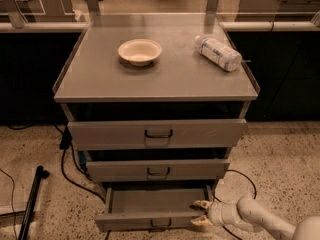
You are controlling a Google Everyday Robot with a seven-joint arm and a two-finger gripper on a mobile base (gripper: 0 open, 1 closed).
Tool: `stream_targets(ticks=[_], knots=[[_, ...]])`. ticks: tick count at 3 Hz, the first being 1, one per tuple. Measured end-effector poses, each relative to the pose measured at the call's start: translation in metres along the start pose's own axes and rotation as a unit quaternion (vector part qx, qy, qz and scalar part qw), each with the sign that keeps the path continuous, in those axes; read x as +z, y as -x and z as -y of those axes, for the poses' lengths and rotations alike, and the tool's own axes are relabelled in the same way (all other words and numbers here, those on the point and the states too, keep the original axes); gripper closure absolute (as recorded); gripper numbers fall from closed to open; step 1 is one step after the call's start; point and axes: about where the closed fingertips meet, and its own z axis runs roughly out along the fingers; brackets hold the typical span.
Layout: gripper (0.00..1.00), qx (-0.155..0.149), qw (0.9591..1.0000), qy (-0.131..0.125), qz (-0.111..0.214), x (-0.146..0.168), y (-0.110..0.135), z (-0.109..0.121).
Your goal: Open bottom drawer
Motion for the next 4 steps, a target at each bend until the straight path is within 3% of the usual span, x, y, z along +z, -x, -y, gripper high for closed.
stream_targets(ticks=[2,3,4], knots=[[1.00,0.014,0.9998,-0.006,0.016,-0.026,-0.014,-0.026],[1.00,0.016,0.9996,-0.009,0.020,-0.031,-0.014,-0.031],[1.00,0.020,0.9994,-0.001,0.030,-0.040,-0.019,-0.056]])
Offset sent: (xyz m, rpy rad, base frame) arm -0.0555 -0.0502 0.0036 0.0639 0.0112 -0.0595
